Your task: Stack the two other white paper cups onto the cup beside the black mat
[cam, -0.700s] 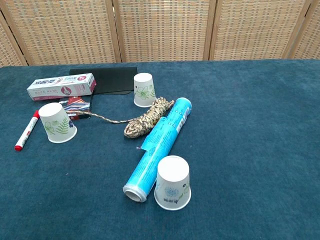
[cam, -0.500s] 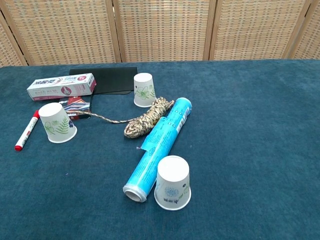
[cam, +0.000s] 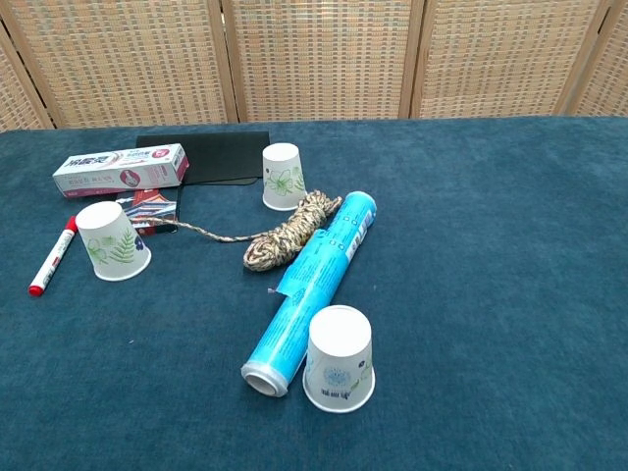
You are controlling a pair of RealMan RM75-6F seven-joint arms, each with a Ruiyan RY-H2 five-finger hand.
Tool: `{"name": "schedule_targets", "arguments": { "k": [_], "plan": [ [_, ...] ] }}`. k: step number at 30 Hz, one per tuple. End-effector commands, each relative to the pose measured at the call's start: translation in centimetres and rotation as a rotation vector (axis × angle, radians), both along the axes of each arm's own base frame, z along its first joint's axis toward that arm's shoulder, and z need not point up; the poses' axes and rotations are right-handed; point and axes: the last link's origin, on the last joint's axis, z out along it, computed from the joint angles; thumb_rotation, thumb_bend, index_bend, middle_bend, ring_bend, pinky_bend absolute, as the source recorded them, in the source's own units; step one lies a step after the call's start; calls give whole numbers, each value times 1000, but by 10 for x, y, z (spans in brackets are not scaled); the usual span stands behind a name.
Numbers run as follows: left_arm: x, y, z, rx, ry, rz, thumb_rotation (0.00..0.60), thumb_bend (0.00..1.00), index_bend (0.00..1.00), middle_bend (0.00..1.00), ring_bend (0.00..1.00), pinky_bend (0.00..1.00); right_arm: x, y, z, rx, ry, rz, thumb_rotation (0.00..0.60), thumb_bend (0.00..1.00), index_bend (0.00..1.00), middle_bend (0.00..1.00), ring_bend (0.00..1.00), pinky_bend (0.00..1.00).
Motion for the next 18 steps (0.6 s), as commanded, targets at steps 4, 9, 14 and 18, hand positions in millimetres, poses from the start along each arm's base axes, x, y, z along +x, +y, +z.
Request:
{"name": "schedule_targets", "arguments": {
  "k": [4, 9, 14, 18],
  "plan": [
    [81, 25, -54, -302, 17, -337, 600, 60, 100, 17, 11, 61, -3, -5, -2, -10, 14, -24, 600, 0, 0, 0, 0, 0],
    [117, 36, -79, -400, 44, -422, 600, 103, 160, 58, 54, 95, -7, -10, -1, -21, 19, -50, 600, 0, 0, 0, 0, 0],
    [148, 46, -113, -471, 136, -483, 600, 111, 169, 60, 66, 97, -11, -15, 1, -36, 24, -71, 600, 0, 0, 0, 0, 0],
    [166, 50, -132, -490, 166, -510, 600, 111, 177, 61, 66, 97, -13, -16, 2, -44, 25, -80, 600, 0, 0, 0, 0, 0]
  ]
}}
